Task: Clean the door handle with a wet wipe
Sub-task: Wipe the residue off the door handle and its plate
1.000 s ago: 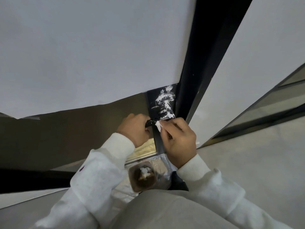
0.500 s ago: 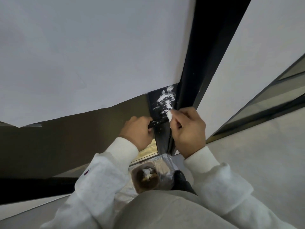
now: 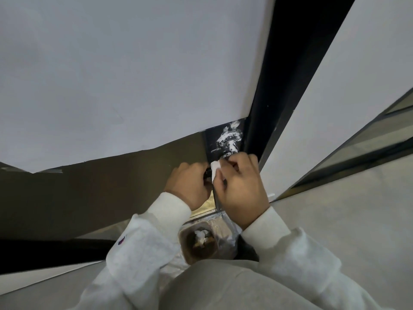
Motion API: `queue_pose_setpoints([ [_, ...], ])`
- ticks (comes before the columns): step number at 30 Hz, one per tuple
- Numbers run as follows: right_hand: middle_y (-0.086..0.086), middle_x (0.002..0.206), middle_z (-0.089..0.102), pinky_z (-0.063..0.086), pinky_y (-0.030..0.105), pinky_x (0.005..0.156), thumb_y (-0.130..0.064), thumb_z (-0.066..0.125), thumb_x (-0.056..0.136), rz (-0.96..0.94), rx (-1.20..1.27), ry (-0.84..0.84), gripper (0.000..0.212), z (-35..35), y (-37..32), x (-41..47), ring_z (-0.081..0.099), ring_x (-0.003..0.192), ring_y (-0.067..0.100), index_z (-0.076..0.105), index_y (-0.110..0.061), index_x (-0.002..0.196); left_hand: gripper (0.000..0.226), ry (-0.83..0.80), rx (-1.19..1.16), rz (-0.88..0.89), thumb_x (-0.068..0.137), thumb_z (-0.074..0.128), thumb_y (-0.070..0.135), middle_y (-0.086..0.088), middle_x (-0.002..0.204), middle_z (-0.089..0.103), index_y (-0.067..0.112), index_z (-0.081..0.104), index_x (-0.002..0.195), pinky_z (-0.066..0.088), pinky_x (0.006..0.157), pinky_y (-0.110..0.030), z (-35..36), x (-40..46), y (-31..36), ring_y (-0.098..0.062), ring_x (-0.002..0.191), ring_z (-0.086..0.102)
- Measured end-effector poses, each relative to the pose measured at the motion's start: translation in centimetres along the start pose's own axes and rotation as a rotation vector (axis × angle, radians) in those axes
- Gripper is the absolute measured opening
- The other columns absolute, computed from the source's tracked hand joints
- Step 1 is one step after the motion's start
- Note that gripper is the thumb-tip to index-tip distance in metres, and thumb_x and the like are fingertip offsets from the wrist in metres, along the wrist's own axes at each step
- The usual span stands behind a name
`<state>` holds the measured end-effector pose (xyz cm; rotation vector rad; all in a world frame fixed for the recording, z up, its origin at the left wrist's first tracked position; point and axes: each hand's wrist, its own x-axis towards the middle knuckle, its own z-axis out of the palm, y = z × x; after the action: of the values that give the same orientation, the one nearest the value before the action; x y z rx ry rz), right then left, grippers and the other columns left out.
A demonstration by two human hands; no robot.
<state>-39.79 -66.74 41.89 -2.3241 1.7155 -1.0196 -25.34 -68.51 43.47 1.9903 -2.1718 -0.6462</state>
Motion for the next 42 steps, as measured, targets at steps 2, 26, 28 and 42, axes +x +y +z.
queue_pose_setpoints([
  [2,0.014,0.098,0.059,0.043,0.032,0.074,-0.015,0.065,0.094,0.027,0.053,0.034,0.017,0.0,0.7,-0.4,0.05,0.09,0.025,0.072,-0.001,0.099,0.016,-0.005,0.003,0.003,0.081,0.059,0.02,-0.005,0.079,0.067,0.032,0.049,0.076,0.053,0.07,-0.039,-0.2,0.0,0.2,-0.034,0.081,0.06],
  [26,0.024,0.112,0.069,0.061,0.037,0.086,0.009,0.043,0.095,1.436,1.95,0.092,0.033,-0.4,0.8,0.1,0.07,0.1,0.032,0.061,0.005,0.123,0.031,0.02,-0.043,-0.067,0.083,0.06,0.03,0.01,0.056,0.051,0.027,0.041,0.058,0.039,0.061,-0.028,-0.4,-0.1,1.2,-0.02,0.061,0.052],
  [28,0.025,0.118,0.068,0.052,0.043,0.102,0.009,0.04,0.092,1.483,2.044,0.061,0.036,-0.5,0.5,0.1,0.065,0.116,0.036,0.064,0.001,0.118,0.032,0.034,-0.042,-0.074,0.083,0.061,0.031,0.01,0.055,0.051,0.028,0.041,0.058,0.037,0.06,-0.027,-0.4,-0.1,1.2,-0.018,0.058,0.051],
  [42,0.014,0.116,0.072,0.031,0.042,0.118,-0.004,0.071,0.035,1.182,2.301,-0.127,0.087,0.5,2.1,0.5,0.061,0.127,0.031,0.061,-0.003,0.122,0.027,0.046,0.012,-0.079,0.08,0.059,0.031,0.008,0.059,0.051,0.026,0.041,0.06,0.043,0.066,-0.032,0.0,0.0,1.1,-0.027,0.07,0.048],
])
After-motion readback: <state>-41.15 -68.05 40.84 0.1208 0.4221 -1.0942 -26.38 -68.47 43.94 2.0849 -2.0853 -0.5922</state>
